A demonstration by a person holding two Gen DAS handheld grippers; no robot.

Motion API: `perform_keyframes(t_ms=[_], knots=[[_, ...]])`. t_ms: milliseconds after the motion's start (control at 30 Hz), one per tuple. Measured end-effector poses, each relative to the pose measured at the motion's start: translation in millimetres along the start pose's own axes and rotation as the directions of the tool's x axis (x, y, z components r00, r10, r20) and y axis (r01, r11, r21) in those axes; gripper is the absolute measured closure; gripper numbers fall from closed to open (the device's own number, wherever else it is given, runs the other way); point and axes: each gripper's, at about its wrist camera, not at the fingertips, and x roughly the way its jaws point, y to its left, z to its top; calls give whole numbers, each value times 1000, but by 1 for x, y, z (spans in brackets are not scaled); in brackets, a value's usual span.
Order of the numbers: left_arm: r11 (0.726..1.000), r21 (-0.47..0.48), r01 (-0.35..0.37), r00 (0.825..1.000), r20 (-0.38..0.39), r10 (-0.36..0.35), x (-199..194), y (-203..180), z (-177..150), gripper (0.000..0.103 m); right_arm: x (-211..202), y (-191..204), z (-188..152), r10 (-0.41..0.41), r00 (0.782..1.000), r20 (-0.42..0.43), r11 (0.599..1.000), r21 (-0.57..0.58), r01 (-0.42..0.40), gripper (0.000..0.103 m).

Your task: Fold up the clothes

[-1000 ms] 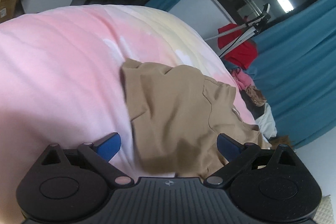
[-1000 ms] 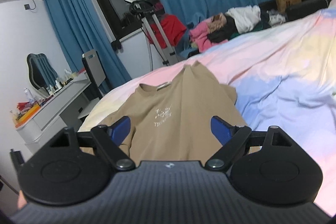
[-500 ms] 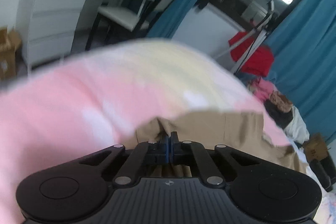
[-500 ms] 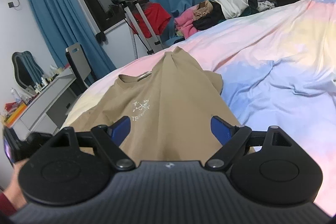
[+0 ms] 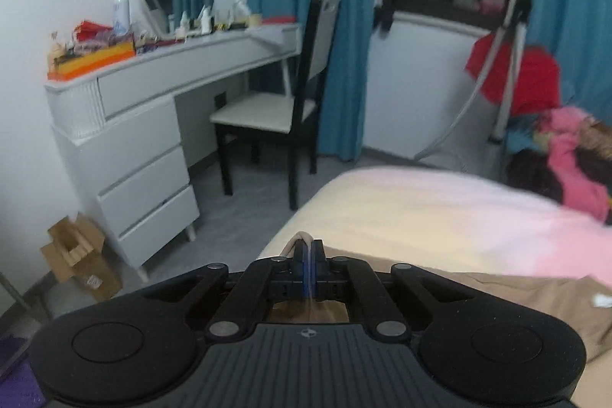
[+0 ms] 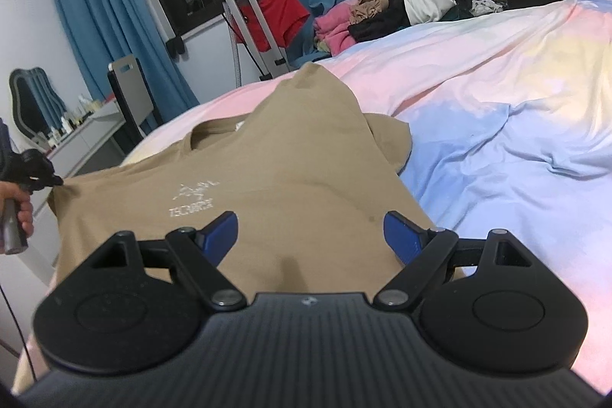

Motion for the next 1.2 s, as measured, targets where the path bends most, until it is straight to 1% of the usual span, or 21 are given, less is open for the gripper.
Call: perform_keyframes(t_ms=[33,67,167,200,267,300,333,367,400,433,500,567,667,800,900,967,1033,1067,1100,1133,1200], knots=[[1000,-11,-4,1000,-10,4,7,0,-6,96,3,0,0,-4,1000,-1,1000,-5,4,18],[1000,-22,-7,1000,-22,7,14,0,-13,89,5,1,-1,-5,1000,-2,1000,-8,5,18],[999,-44,11,996,-88,-15,14,12,-32,82,13,2,-3,-2,1000,-15,1000,-14,2,18],[999,-46,20,994,-110,-25,11,16,-38,73,14,2,-3,1,1000,-17,1000,-12,-2,18],[998,-22,61,987,-144,-64,-8,25,-48,59,16,3,-2,9,1000,-21,1000,-9,-9,18],[997,2,75,985,-153,-74,-24,24,-52,54,16,3,-1,13,1000,-19,1000,-7,-13,19],[996,26,89,981,-173,-83,-41,27,-59,52,14,4,-1,16,1000,-15,1000,-8,-16,19],[994,49,102,977,-192,-91,-59,29,-65,46,12,5,0,20,1000,-10,1000,-9,-20,19],[991,68,118,972,-214,-101,-77,32,-72,45,10,6,0,21,1000,-5,1000,-14,-22,19],[987,66,144,960,-251,-123,-96,35,-83,45,8,7,1,22,1000,1,1000,-21,-22,19],[979,59,196,932,-323,-167,-134,40,-103,38,1,9,0,24,1000,11,999,-33,-24,19],[968,46,248,895,-394,-211,-172,45,-124,38,-8,9,1,23,999,22,999,-40,-23,19],[935,-8,355,805,-506,-310,-223,49,-159,38,-24,10,2,19,999,47,998,-57,-17,19],[893,-37,448,687,-625,-371,-272,39,-212,39,-46,9,1,-2,997,75,997,-80,8,19],[877,1,481,641,-683,-351,-292,27,-245,43,-63,5,-2,-18,997,81,997,-78,25,19],[876,35,480,650,-685,-329,-299,25,-258,46,-73,1,-4,-25,997,78,998,-63,30,19],[879,67,472,663,-684,-304,-301,25,-267,58,-79,-3,-5,-26,997,74,999,-42,29,19],[881,79,466,669,-683,-293,-301,26,-270,75,-81,-3,-5,-30,997,77,999,-43,33,19],[882,73,465,664,-688,-293,-300,30,-271,91,-83,-4,-6,-34,996,81,998,-45,38,19],[885,61,462,662,-687,-299,-302,36,-269,96,-84,-5,-6,-39,996,85,998,-46,43,19],[883,39,468,660,-679,-321,-309,49,-262,99,-84,-6,-6,-52,995,86,997,-55,57,19]])
